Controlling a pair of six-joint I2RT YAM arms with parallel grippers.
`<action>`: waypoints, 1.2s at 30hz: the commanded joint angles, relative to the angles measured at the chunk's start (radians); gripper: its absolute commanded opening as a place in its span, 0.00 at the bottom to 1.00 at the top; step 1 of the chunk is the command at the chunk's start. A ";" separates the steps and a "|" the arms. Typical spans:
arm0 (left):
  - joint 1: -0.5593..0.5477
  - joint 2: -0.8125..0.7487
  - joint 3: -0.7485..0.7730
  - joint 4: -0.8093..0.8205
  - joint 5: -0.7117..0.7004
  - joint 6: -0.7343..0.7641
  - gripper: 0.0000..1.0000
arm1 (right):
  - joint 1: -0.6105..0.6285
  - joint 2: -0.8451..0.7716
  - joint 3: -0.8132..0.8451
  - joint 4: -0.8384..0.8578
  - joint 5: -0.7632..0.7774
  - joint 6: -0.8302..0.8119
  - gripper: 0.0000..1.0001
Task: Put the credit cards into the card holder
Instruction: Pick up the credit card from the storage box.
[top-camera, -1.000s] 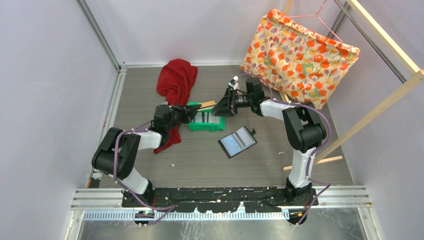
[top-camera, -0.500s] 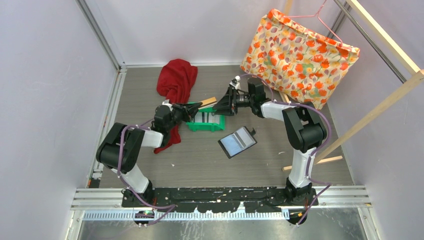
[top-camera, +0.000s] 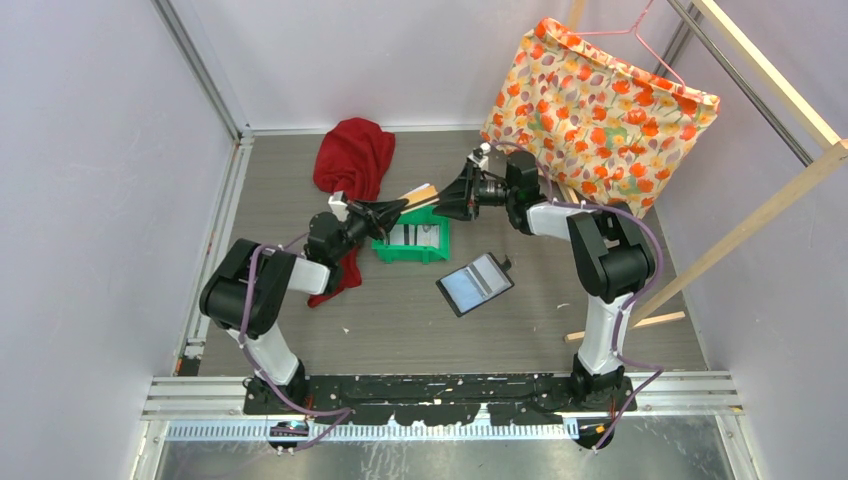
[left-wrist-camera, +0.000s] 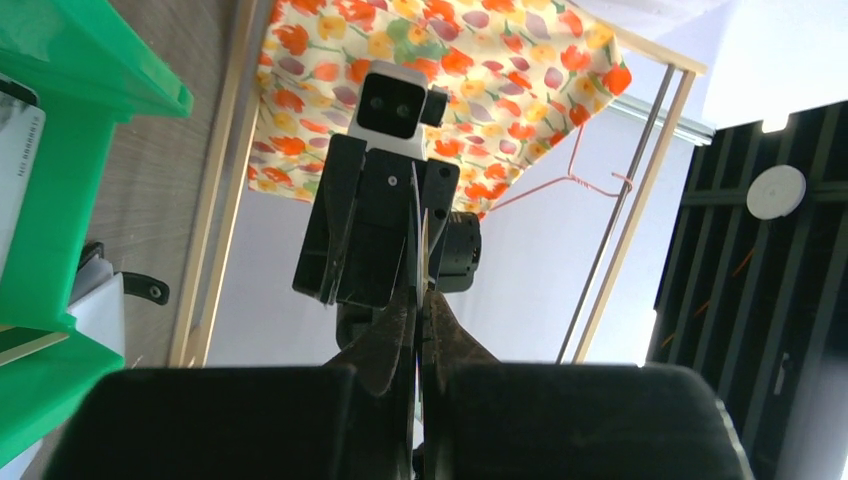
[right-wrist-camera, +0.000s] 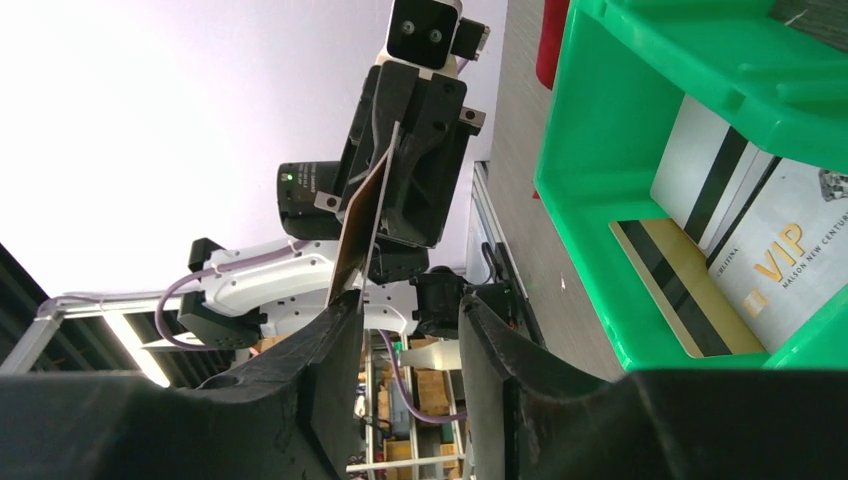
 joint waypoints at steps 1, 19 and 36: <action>-0.022 0.021 0.039 0.170 0.108 -0.022 0.00 | -0.010 0.013 -0.003 0.069 0.034 0.040 0.44; 0.000 0.096 0.054 0.141 0.334 0.169 0.00 | -0.019 -0.045 0.025 -0.078 -0.048 -0.162 0.42; 0.077 -0.001 0.205 -0.364 0.561 0.721 0.00 | -0.070 -0.042 0.321 -0.932 -0.082 -0.839 0.62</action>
